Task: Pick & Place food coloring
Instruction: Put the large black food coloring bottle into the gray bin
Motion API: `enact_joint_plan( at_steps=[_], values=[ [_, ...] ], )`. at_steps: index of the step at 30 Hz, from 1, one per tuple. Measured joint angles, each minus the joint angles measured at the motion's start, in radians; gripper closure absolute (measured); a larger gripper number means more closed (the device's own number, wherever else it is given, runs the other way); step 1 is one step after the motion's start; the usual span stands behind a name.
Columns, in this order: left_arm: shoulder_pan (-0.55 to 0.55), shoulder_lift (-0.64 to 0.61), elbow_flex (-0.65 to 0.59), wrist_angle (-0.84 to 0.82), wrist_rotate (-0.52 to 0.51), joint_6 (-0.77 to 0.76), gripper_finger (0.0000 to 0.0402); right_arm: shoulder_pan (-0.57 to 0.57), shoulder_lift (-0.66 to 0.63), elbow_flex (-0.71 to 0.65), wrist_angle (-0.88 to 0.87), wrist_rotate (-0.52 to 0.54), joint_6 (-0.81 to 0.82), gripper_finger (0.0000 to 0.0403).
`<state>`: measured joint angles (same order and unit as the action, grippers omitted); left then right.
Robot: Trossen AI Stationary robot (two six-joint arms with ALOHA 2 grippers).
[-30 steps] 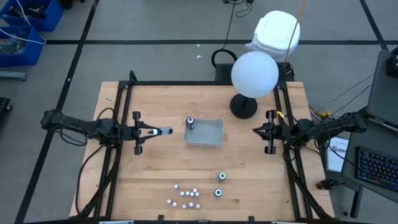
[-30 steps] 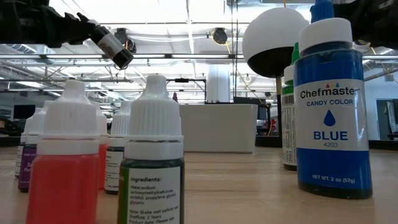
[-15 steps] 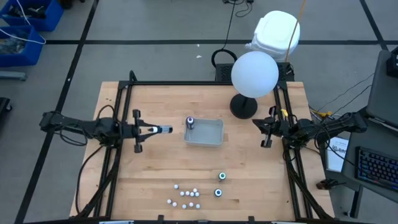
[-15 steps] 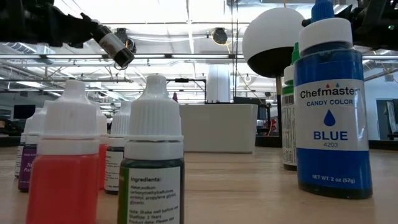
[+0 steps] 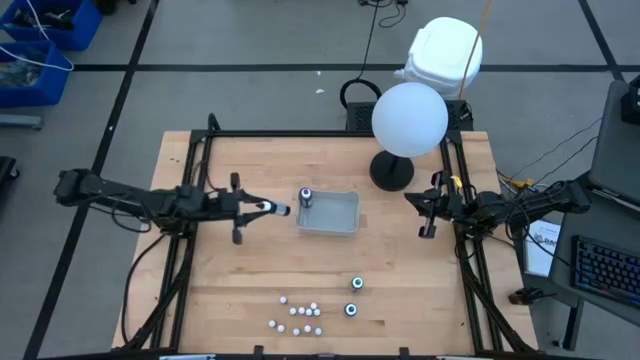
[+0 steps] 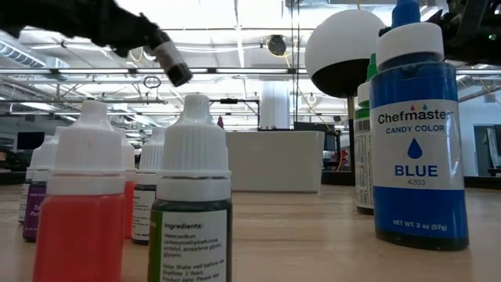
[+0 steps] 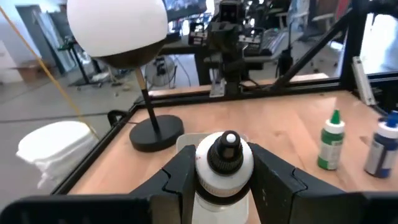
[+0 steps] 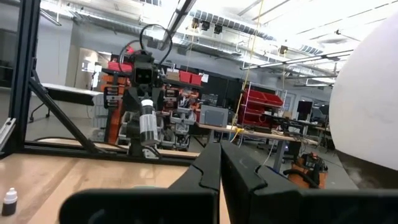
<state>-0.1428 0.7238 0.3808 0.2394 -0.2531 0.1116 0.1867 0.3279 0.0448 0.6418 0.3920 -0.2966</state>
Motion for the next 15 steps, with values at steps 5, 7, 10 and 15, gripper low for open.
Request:
enact_joint_plan(
  at_steps=[5, 7, 10, 15],
  values=[
    [0.043, 0.192, 0.123, -0.04, 0.06, 0.01, 0.0278, 0.0, 0.0, 0.0, -0.003, 0.0, 0.025, 0.0403],
    [0.06, 0.266, 0.172, -0.037, 0.097, 0.01, 0.0278, 0.0, 0.0, 0.0, -0.003, 0.0, 0.026, 0.0403],
    [0.082, 0.371, 0.24, -0.05, 0.131, 0.016, 0.0278, 0.0, 0.0, 0.0, -0.004, 0.0, 0.027, 0.0403],
    [0.133, 0.509, 0.326, -0.11, 0.132, 0.008, 0.0278, 0.0, 0.0, 0.0, -0.004, 0.0, 0.025, 0.0403]
  ],
)
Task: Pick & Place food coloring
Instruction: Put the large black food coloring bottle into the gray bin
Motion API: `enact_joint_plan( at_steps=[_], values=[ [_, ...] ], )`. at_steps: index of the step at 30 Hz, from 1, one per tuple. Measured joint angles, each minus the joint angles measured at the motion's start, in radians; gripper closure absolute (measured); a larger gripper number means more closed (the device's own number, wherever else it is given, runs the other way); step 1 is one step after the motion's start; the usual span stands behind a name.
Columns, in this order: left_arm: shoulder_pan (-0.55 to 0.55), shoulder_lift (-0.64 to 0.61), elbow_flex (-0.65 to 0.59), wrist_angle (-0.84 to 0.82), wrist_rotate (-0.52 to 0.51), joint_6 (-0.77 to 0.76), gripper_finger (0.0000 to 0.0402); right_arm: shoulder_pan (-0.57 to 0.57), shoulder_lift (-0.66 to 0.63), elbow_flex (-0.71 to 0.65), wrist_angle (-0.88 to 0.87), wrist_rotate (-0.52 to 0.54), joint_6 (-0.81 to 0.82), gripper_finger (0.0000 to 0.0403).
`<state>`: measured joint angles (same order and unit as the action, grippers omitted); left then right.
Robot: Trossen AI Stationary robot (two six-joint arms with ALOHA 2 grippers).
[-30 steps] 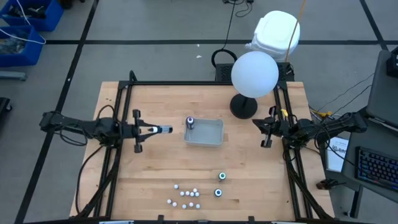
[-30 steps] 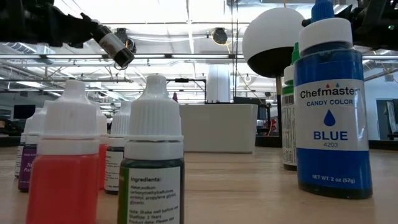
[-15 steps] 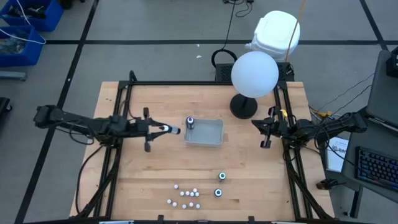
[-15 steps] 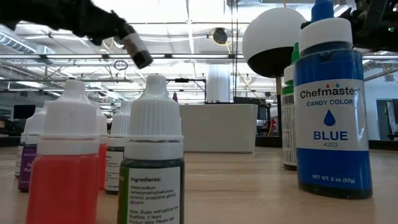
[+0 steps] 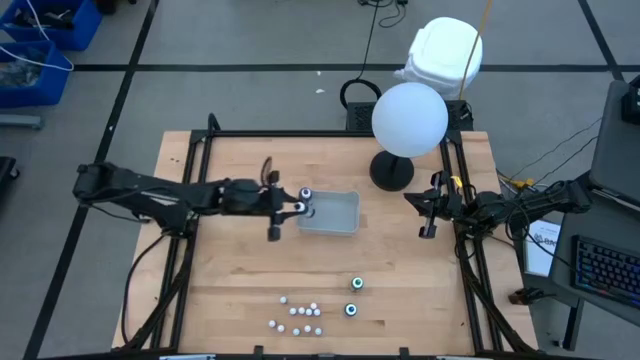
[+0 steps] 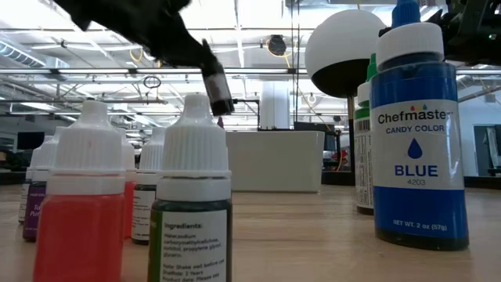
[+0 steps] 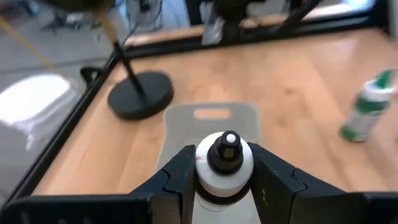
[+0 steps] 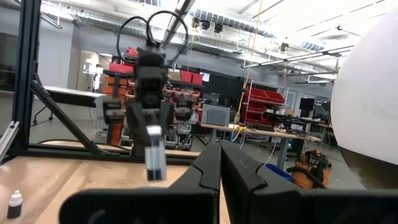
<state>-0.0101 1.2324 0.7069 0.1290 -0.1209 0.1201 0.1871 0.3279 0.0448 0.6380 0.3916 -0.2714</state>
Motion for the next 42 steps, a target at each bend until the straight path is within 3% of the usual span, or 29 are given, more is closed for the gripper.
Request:
enact_joint_plan(
  at_steps=[9, 19, 37, 42],
  values=[
    [0.078, 0.12, 0.008, 0.009, 0.037, -0.063, 0.0278, 0.0, 0.0, 0.0, 0.0, 0.0, -0.002, 0.0403],
    [0.087, 0.194, 0.009, 0.004, 0.016, -0.149, 0.0278, 0.0, 0.0, 0.0, 0.001, 0.0, -0.003, 0.0403],
    [0.032, 0.234, 0.008, 0.005, 0.013, -0.074, 0.0278, 0.0, 0.0, 0.0, 0.001, 0.0, -0.006, 0.0403],
    [0.032, 0.277, 0.007, 0.022, -0.03, -0.078, 0.0278, 0.0, 0.0, 0.0, 0.0, 0.0, -0.006, 0.0403]
  ],
)
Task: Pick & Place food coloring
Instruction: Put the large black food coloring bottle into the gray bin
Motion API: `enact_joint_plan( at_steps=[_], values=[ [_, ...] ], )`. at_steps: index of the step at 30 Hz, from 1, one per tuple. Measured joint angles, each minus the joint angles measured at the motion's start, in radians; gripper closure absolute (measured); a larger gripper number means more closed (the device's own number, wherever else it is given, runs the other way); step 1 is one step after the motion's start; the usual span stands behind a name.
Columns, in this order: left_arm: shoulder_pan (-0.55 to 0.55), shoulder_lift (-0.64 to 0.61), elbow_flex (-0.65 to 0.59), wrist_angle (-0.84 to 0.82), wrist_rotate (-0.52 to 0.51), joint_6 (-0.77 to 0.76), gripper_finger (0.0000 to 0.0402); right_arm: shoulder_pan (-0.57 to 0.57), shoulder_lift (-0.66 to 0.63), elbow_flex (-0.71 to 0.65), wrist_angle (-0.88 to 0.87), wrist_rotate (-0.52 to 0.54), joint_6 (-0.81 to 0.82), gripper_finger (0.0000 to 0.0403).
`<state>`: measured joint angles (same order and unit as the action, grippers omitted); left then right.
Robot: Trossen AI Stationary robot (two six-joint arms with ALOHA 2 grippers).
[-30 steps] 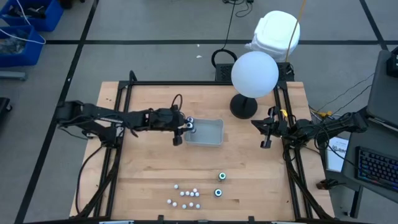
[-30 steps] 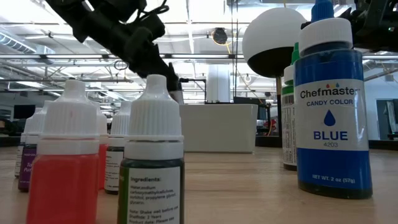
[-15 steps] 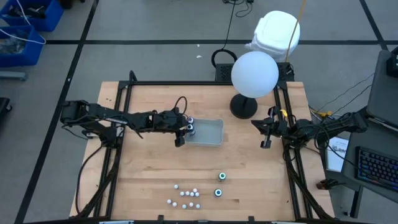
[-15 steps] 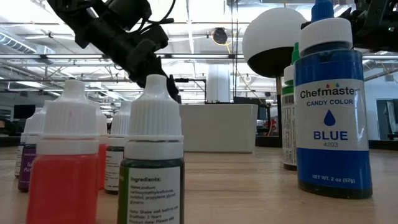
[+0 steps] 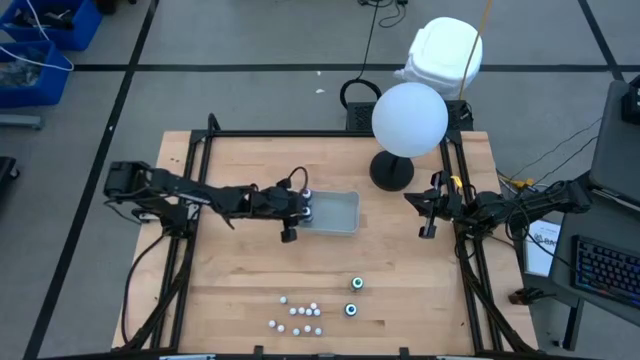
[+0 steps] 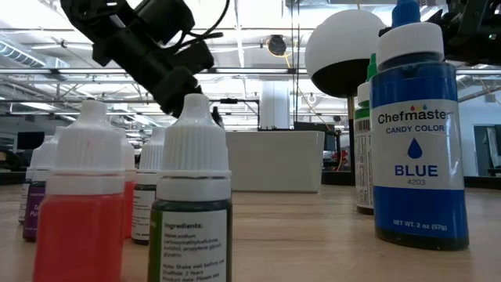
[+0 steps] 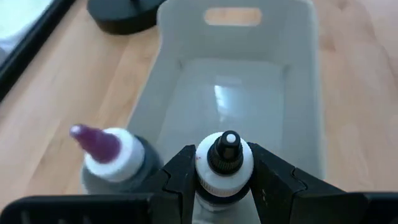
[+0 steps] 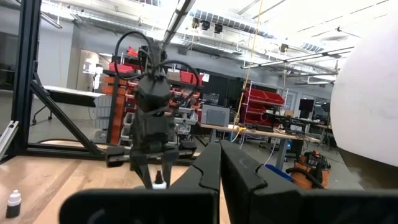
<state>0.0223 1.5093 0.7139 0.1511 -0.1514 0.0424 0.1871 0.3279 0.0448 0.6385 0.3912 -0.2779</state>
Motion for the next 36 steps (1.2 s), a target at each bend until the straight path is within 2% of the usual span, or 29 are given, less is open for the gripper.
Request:
enact_joint_plan(
  at_steps=[18, 36],
  values=[
    [0.011, 0.053, 0.004, 0.017, 0.002, -0.008, 0.0278, 0.0, 0.001, 0.0, 0.001, 0.0, -0.013, 0.0403],
    [0.009, 0.046, 0.003, -0.022, 0.001, -0.063, 0.0278, 0.0, 0.001, 0.0, 0.001, 0.0, -0.023, 0.0403]
  ],
)
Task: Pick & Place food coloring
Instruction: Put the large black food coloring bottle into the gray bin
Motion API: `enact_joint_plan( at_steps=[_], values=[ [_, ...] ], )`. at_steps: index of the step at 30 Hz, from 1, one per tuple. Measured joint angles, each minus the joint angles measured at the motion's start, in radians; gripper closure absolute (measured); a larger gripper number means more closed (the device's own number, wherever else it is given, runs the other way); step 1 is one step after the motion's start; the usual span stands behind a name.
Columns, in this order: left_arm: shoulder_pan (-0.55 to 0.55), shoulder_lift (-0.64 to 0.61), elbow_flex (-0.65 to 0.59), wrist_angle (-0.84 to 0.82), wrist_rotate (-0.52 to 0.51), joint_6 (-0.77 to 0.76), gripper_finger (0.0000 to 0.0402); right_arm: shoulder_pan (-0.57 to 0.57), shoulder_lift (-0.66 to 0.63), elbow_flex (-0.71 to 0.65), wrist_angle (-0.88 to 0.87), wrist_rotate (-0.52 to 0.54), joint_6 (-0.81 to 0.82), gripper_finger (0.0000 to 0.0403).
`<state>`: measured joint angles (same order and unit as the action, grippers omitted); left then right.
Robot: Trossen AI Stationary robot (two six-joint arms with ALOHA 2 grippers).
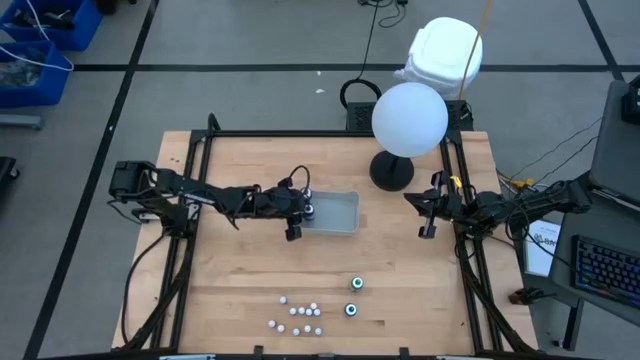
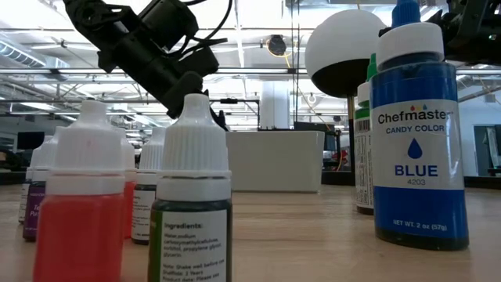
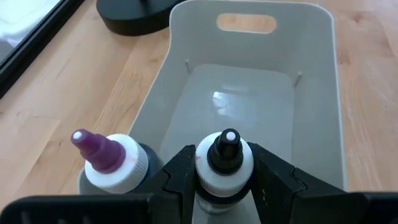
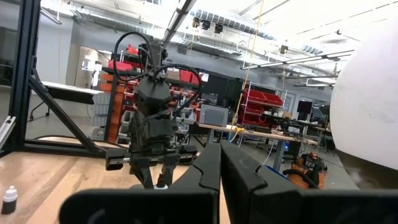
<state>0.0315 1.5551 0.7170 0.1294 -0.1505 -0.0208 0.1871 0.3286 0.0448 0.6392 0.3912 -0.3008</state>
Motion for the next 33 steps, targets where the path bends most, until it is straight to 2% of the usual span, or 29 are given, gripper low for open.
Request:
enact_joint_plan(
  at_steps=[10, 21, 29, 33],
  values=[
    [0.0, -0.006, 0.0, -0.024, -0.01, -0.042, 0.0278, 0.0, 0.0, 0.0, 0.0, 0.0, 0.0, 0.0403],
    [0.0, -0.076, -0.004, -0.099, -0.015, -0.037, 0.0278, 0.0, 0.0, 0.0, 0.0, 0.0, 0.0, 0.0403],
    [-0.001, -0.076, -0.004, -0.094, -0.015, -0.026, 0.0278, 0.0, 0.001, 0.0, 0.004, 0.0, 0.0, 0.0403],
    [0.0, -0.076, -0.004, -0.096, -0.015, -0.026, 0.0252, 0.0, 0.001, 0.0, 0.004, 0.0, 0.0, 0.0403]
  ],
)
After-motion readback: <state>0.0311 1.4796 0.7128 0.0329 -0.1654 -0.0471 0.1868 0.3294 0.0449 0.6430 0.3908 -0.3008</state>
